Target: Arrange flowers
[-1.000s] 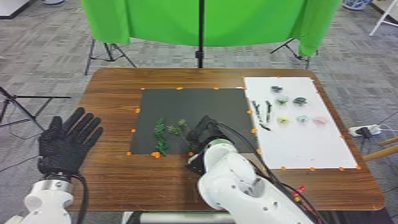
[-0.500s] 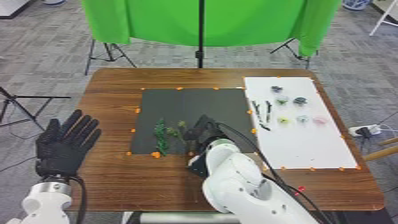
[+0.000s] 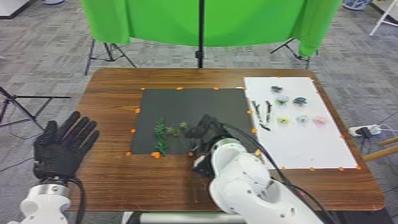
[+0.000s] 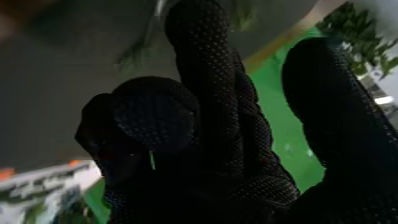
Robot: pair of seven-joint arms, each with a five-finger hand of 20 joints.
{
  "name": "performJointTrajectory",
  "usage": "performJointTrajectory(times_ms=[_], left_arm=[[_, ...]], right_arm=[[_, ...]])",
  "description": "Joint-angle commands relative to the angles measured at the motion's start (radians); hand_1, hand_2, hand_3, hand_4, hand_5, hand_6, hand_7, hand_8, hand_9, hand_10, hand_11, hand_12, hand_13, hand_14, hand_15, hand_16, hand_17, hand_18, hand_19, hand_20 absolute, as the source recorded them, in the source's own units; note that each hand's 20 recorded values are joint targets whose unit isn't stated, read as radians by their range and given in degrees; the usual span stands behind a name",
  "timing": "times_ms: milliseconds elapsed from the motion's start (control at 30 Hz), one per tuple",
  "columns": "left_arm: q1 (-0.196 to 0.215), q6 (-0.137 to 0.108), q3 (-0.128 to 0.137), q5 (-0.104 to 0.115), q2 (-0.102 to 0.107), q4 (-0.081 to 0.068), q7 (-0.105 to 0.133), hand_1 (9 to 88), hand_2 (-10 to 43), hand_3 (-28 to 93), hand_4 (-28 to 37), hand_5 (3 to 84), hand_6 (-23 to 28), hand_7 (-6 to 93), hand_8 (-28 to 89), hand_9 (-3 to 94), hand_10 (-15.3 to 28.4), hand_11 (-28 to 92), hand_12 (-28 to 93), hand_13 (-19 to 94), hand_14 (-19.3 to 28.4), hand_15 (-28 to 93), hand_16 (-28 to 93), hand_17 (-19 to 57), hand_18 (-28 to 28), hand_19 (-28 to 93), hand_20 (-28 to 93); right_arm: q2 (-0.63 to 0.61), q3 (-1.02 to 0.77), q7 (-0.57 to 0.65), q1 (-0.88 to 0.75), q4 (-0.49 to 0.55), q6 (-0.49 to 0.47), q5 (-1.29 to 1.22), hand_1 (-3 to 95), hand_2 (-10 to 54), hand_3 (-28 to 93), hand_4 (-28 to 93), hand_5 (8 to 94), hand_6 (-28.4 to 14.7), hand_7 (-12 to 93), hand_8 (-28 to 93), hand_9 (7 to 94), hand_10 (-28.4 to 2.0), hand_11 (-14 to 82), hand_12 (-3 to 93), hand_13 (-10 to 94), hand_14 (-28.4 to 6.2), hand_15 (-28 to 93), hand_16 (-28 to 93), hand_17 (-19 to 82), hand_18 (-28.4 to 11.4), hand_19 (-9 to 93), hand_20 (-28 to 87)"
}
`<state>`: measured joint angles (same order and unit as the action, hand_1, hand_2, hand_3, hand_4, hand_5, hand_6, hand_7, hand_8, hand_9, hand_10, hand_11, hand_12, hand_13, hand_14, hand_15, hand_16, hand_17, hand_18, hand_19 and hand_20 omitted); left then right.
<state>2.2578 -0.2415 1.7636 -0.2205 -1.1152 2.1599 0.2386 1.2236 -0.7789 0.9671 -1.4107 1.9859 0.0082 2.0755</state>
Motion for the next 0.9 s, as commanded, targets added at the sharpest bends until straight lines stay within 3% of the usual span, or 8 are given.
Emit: performJointTrajectory(times_ms=[33, 133, 200, 300, 467, 733, 833, 900], left_arm=[[0.028, 0.0, 0.004, 0.005, -0.022, 0.008, 0.015, 26.6, 13.1, 74, -28.3, 45.2, 9.4, 14.7, -9, 38.0, 15.9, 19, 13, 28, 14.8, 31, -4, -3.7, 13.7, 25, 14], [0.036, -0.009, 0.007, 0.007, -0.027, 0.013, 0.027, 26.7, 13.2, 74, -28.3, 45.2, 9.4, 14.7, -9, 38.0, 15.9, 19, 13, 28, 14.9, 31, -4, -3.7, 13.7, 25, 14], [0.042, -0.034, 0.003, 0.017, -0.026, 0.02, 0.038, 26.7, 13.3, 74, -28.3, 45.3, 9.4, 14.8, -9, 38.0, 15.8, 19, 13, 28, 15.0, 31, -4, -3.7, 13.7, 25, 14], [0.046, -0.043, 0.0, 0.03, -0.025, 0.023, 0.046, 26.7, 13.3, 74, -28.3, 45.8, 9.4, 15.2, -9, 38.4, 15.9, 20, 13, 28, 15.2, 32, -4, -3.8, 13.8, 25, 14], [0.047, -0.075, 0.006, 0.023, -0.029, 0.031, 0.034, 26.8, 13.7, 74, -28.3, 46.2, 9.6, 15.7, -9, 38.9, 15.9, 21, 13, 29, 15.1, 33, -4, -3.9, 13.8, 26, 14], [0.044, -0.078, 0.002, 0.029, -0.031, 0.03, 0.034, 26.9, 14.4, 74, -28.3, 46.8, 9.9, 16.5, -9, 39.3, 16.1, 21, 13, 29, 15.1, 34, -5, -3.9, 13.8, 27, 14], [0.046, -0.118, 0.003, 0.015, -0.03, 0.04, 0.02, 26.9, 14.7, 74, -28.3, 46.8, 9.9, 16.6, -9, 39.3, 16.1, 21, 13, 29, 15.2, 34, -5, -4.1, 13.8, 27, 14], [0.046, -0.111, 0.002, 0.025, -0.03, 0.038, 0.025, 26.9, 14.9, 74, -28.3, 46.8, 9.9, 16.8, -9, 39.3, 16.2, 21, 12, 29, 15.2, 35, -5, -4.4, 13.9, 28, 15]], right_arm=[[-0.074, -0.133, 0.018, 0.029, -0.02, 0.15, 0.099, 36.1, -0.5, 69, -15, 76.2, -8.3, 10, -10, 90.7, -16.1, 27.8, 25.5, 86, -9.1, 61, 34, 54, -25.9, 93, 53], [-0.114, -0.169, 0.03, 0.046, -0.057, 0.178, 0.188, 38.0, -3.2, 70, -15, 76.5, -8.2, 11, -9, 88.2, -17.2, 28.8, 26.1, 83, -10.0, 62, 34, 51, -26.2, 93, 52], [-0.131, -0.196, 0.041, 0.053, -0.08, 0.149, 0.215, 39.4, -5.2, 70, -15, 76.1, -8.2, 12, -9, 85.2, -18.1, 28.5, 25.3, 79, -12.2, 64, 34, 48, -26.8, 93, 52], [-0.163, -0.199, 0.037, 0.078, -0.134, 0.096, 0.234, 40.3, -6.8, 70, -16, 75.5, -8.1, 14, -8, 80.8, -19.9, 26.0, 23.1, 75, -14.1, 66, 32, 45, -27.2, 93, 52], [-0.216, -0.138, 0.012, 0.122, -0.22, 0.077, 0.28, 40.3, -9.4, 68, -17, 74.2, -8.2, 16, -9, 77.8, -20.1, 22.6, 20.4, 72, -14.6, 65, 29, 43, -27.2, 93, 50], [-0.257, -0.033, -0.018, 0.182, -0.315, 0.062, 0.32, 38.9, -9.5, 65, -23, 66.4, -10.2, 22, -7, 68.7, -21.8, 15.9, 16.4, 69, -14.5, 64, 27, 43, -27.0, 93, 51], [-0.256, -0.016, -0.026, 0.189, -0.341, 0.041, 0.355, 38.1, -9.5, 65, -26, 63.0, -13.3, 16, -7, 67.1, -22.7, 16.0, 16.1, 68, -15.2, 65, 27, 43, -27.4, 93, 51], [-0.255, -0.009, -0.028, 0.194, -0.352, 0.026, 0.365, 38.2, -9.5, 63, -27, 62.7, -14.5, 13, -7, 66.7, -23.0, 16.3, 16.1, 67, -15.5, 66, 26, 43, -27.6, 93, 52]])
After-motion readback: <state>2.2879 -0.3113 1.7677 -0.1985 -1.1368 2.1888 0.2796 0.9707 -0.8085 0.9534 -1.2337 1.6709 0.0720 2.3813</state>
